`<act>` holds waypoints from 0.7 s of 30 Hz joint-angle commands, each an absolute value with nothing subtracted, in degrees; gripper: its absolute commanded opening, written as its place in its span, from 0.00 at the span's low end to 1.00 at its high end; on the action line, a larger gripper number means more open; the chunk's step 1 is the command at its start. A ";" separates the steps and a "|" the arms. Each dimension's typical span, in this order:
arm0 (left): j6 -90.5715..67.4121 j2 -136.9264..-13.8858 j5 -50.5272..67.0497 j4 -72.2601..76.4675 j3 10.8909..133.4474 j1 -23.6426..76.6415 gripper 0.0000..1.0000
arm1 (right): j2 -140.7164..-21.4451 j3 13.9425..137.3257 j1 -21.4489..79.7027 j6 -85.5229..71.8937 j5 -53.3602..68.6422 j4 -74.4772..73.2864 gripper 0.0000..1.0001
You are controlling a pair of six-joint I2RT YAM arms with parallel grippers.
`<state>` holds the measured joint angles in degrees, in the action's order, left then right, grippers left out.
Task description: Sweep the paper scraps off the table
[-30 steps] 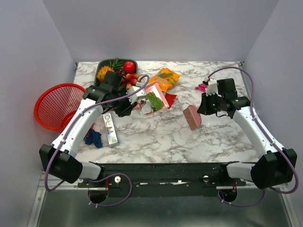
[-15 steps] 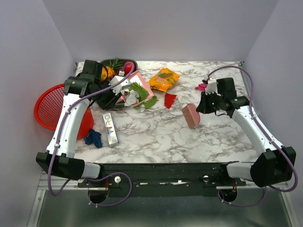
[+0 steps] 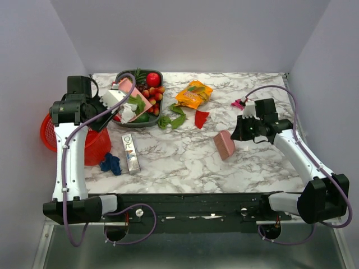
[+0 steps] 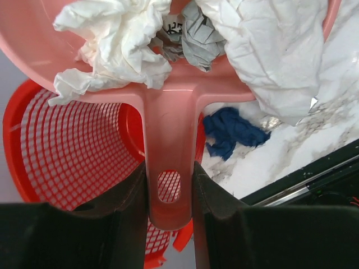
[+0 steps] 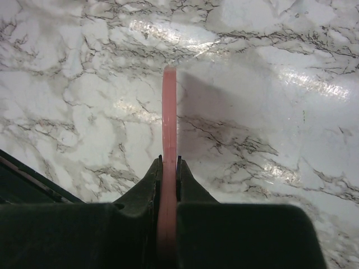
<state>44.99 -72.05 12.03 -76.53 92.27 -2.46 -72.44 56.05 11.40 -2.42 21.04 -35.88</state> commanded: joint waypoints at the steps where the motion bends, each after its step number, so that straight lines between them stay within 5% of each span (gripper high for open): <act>1: 45.61 -71.28 8.79 -86.92 94.57 -10.35 0.00 | -71.45 55.81 11.16 -5.62 24.42 -34.54 0.01; 13: 56.60 -73.73 8.26 -86.84 97.19 -37.15 0.00 | -75.06 58.27 11.16 -7.20 25.84 -34.19 0.00; 21: 72.03 -73.92 -0.51 -84.74 97.48 -40.60 0.00 | -76.99 58.80 11.16 -7.03 26.10 -33.93 0.00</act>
